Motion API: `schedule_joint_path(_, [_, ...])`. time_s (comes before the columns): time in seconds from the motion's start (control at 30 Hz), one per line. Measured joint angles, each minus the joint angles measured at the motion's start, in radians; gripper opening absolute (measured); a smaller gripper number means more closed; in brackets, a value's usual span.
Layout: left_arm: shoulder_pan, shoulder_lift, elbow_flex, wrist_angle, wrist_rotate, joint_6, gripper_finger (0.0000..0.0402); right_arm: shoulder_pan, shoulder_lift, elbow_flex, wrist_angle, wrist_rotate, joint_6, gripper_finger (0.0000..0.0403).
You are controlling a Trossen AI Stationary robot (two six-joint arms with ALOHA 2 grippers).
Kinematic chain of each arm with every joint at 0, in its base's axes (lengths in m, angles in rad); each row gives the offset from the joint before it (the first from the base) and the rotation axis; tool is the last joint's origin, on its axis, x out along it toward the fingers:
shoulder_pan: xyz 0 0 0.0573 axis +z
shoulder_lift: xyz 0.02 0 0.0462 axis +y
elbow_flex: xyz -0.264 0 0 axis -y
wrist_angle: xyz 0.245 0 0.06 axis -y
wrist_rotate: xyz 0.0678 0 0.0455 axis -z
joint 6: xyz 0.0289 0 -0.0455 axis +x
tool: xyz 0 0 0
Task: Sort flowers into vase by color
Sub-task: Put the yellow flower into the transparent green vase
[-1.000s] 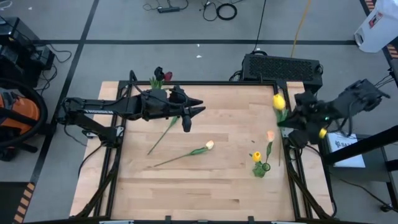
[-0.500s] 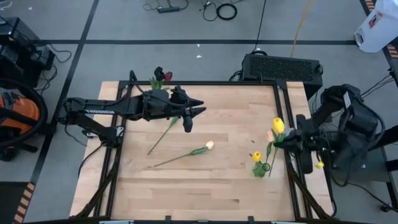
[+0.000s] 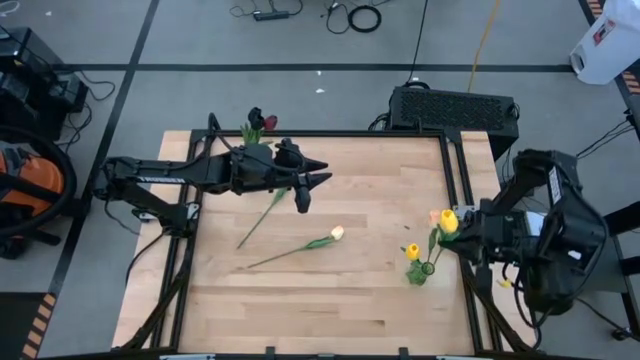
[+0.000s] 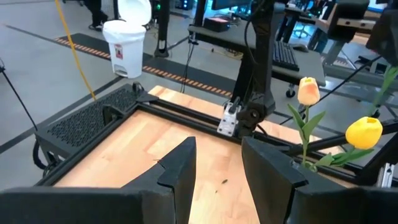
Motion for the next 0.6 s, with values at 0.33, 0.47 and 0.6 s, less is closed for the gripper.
schedule_joint_path(0.33, [0.0, 0.0, 0.0, 0.0, 0.0, -0.004, 0.0136, 0.0, 0.051, -0.004, 0.0, -0.071, -0.088, 0.0])
schedule_joint_path(0.47, [0.0, 0.0, 0.0, 0.001, 0.0, -0.035, 0.0136, 0.0, 0.055, -0.059, -0.001, -0.046, -0.053, 0.0])
schedule_joint_path(0.6, [0.0, 0.0, 0.0, 0.0, 0.0, -0.045, 0.0136, 0.0, 0.055, -0.125, -0.001, -0.045, 0.026, 0.0])
